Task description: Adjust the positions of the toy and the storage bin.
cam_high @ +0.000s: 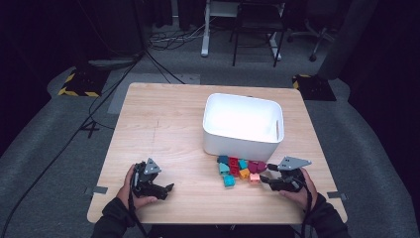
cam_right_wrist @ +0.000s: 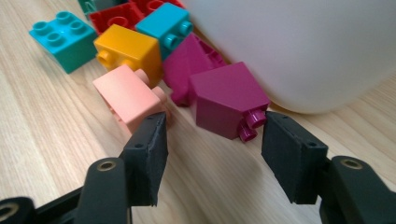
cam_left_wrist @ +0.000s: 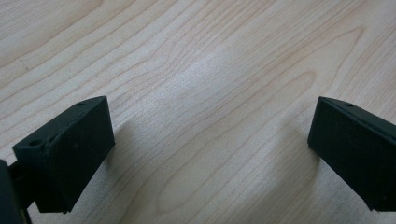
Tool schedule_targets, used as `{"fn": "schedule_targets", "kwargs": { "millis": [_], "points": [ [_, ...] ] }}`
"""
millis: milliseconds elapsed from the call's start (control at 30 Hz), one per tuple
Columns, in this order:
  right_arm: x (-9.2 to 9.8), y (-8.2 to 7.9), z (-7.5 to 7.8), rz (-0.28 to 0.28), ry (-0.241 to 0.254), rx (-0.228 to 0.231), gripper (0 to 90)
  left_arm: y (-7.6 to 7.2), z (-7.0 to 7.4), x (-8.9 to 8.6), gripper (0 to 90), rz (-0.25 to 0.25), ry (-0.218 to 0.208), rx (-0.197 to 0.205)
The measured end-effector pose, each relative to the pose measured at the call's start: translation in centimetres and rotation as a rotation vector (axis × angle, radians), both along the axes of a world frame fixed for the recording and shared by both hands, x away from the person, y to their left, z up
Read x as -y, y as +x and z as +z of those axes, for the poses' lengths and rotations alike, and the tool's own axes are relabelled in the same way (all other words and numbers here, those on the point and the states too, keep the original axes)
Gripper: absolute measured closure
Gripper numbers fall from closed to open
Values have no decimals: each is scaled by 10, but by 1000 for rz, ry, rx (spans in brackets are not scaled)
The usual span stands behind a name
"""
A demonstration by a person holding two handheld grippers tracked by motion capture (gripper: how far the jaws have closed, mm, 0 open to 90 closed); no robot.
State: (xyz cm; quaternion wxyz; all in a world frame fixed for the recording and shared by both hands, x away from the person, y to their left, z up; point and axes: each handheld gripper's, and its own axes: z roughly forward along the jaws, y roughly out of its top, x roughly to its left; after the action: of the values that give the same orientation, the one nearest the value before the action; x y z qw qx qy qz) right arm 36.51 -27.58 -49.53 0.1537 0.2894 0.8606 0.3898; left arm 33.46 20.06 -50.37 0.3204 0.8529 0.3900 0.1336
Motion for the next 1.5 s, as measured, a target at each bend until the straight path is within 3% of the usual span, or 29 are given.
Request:
{"fn": "schedule_targets", "kwargs": {
  "millis": [167, 300, 467, 633, 833, 1067, 1300, 1500],
  "points": [
    [-19, -2, 0, 16, -1, 13, 419, 0, 0, 0, 6, 0, -1, 0],
    [-44, -3, -2, 33, -13, 17, 433, 0, 0, 0, 6, -1, 0, 0],
    [-53, -5, -3, 35, -5, 29, 425, 0, 0, 0, 6, 2, 0, 0],
    [-40, -8, -1, 27, 1, 11, 402, 0, 0, 0, 6, 5, 8, 10],
    [4, -10, 2, -34, -1, -3, 372, -1, 0, 0, 7, 4, 8, 13],
    [32, -7, -2, -100, -13, -26, 312, -4, 0, 2, 7, -22, -4, -4],
    [39, -1, -6, -132, -3, -48, 234, -6, 0, 1, 7, -25, 1, 5],
    [35, 0, -7, -110, -9, -51, 172, -7, -1, 1, 7, -33, -8, 1]
  ]
}}
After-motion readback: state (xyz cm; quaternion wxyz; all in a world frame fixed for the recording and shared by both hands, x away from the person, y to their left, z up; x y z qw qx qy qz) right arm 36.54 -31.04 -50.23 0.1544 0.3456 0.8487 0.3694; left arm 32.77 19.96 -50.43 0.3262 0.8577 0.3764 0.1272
